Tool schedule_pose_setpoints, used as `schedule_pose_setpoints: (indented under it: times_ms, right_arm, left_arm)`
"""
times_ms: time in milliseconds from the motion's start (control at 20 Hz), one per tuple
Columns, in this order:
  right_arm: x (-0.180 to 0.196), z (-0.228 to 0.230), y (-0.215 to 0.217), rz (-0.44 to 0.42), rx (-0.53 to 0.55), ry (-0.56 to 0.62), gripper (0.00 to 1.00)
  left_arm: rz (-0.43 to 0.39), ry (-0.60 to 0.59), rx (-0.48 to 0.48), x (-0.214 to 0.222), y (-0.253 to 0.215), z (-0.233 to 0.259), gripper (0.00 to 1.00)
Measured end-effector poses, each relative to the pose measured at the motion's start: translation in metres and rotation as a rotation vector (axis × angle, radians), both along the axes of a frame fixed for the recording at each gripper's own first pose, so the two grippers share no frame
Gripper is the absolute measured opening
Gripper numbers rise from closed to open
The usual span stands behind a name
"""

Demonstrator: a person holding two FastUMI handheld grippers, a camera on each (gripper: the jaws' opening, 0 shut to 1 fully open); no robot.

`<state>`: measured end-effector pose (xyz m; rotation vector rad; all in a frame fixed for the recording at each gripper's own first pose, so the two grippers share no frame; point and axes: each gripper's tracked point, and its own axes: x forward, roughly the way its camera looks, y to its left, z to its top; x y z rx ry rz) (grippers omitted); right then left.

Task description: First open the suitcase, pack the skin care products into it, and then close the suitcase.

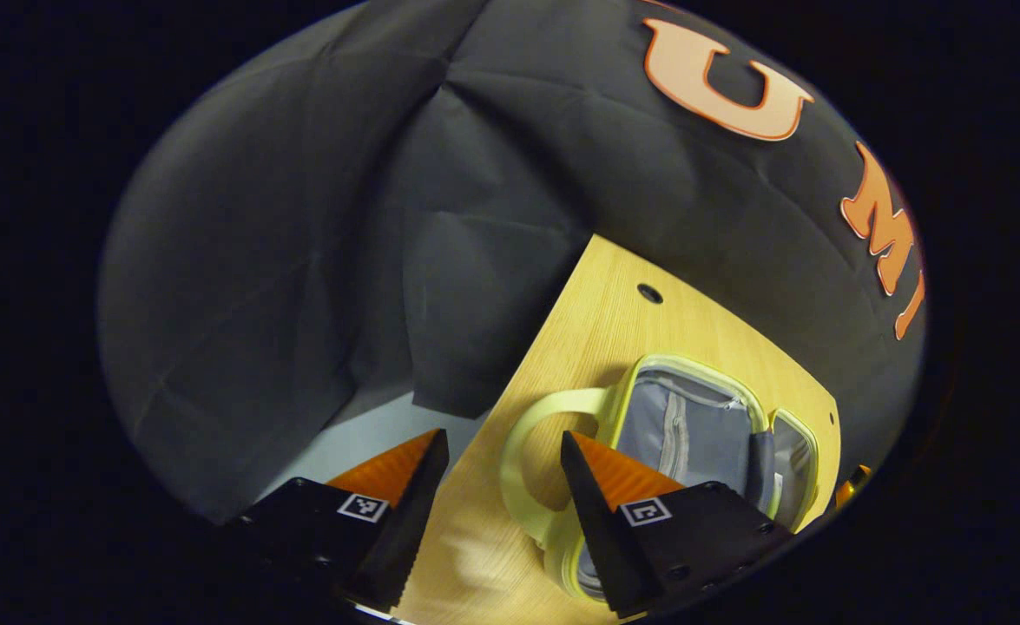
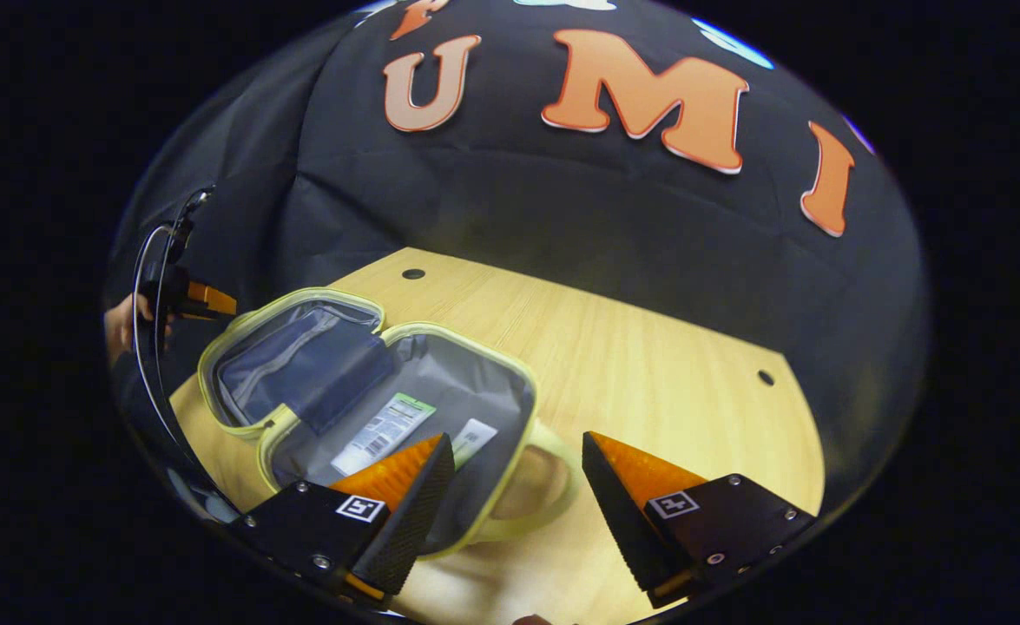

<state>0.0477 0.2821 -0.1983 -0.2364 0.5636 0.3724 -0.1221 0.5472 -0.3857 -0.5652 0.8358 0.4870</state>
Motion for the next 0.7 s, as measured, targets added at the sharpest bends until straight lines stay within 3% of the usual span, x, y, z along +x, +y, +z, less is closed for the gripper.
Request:
schedule_pose_setpoints:
  times_ms: [150,300,350,450,500,700]
  right_arm:
    - [-0.002,0.027,-0.014,-0.014,-0.011,-0.055,0.96]
    - [-0.003,0.051,-0.033,-0.052,0.001,-0.103,0.96]
    - [-0.004,0.058,-0.041,-0.067,0.001,-0.117,0.96]
    - [-0.005,0.069,-0.059,-0.090,-0.010,-0.144,0.96]
    - [-0.007,0.068,-0.065,-0.092,-0.026,-0.160,0.96]
    - [-0.010,0.071,-0.084,-0.091,-0.071,-0.201,0.96]
  left_arm:
    - [-0.035,0.053,-0.106,0.005,-0.015,-0.035,0.80]
    - [-0.069,0.103,-0.117,0.010,-0.018,-0.048,0.29]
    - [-0.100,0.103,-0.103,0.012,-0.017,-0.045,0.18]
    - [-0.159,0.065,-0.050,0.016,-0.014,-0.022,0.20]
    - [-0.189,0.062,-0.038,0.021,-0.017,-0.012,0.06]
    - [-0.286,0.099,0.134,0.025,-0.022,0.033,0.06]
